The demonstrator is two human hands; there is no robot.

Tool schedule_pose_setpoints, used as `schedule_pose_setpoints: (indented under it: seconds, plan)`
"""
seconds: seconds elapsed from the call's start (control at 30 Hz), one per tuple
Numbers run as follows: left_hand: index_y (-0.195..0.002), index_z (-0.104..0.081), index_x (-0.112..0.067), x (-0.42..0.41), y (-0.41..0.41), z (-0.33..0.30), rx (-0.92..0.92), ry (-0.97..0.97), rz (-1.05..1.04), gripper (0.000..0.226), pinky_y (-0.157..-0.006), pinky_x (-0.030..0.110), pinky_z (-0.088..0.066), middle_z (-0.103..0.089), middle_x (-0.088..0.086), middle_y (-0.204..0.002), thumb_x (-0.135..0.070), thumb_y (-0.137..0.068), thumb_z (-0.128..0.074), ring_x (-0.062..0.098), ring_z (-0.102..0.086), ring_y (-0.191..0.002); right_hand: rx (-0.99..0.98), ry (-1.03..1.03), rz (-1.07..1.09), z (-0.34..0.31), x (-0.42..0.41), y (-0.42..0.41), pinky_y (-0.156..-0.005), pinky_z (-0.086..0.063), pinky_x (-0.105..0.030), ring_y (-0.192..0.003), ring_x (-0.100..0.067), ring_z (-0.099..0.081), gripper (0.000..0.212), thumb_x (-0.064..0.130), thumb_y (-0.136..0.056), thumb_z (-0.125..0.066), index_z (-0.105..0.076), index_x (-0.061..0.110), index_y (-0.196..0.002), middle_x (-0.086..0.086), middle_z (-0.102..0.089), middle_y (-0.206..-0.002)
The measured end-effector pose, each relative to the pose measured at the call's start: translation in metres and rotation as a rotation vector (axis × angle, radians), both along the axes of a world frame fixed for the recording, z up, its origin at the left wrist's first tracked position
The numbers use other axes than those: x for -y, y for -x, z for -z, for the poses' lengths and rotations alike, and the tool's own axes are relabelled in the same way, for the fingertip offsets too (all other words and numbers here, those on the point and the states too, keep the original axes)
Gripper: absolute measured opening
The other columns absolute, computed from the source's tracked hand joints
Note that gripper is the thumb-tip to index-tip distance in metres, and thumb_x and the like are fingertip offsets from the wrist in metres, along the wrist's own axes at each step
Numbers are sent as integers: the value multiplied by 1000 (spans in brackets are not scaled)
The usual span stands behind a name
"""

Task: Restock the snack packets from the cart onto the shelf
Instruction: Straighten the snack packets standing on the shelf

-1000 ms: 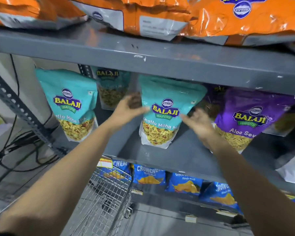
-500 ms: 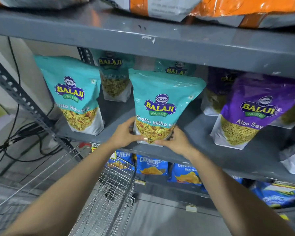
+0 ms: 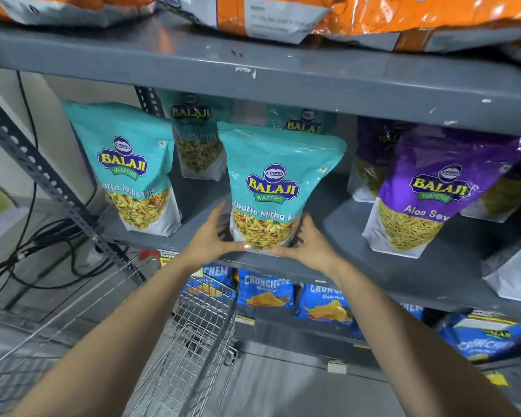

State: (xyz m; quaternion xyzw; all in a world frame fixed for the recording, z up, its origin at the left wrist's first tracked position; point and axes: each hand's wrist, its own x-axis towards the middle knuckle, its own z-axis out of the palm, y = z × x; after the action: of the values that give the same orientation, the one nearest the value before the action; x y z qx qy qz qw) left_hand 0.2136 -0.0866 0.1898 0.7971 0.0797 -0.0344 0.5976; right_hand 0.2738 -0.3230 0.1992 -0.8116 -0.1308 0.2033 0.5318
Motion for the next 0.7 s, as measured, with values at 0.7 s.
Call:
schedule_pose_setpoints:
  seconds: [0.7]
  plan:
    - [-118,-54,-16,272,-100,-12,122,-292,156,88,-88,37,-55,-72,4,-112,-57,-45,-83,21,-67,-101,197,47,318,-14,258,-45,-84,-40,-2,-121,-2,-45,106,-15,-60,-80,-19,6,-145,-11,-39,-142]
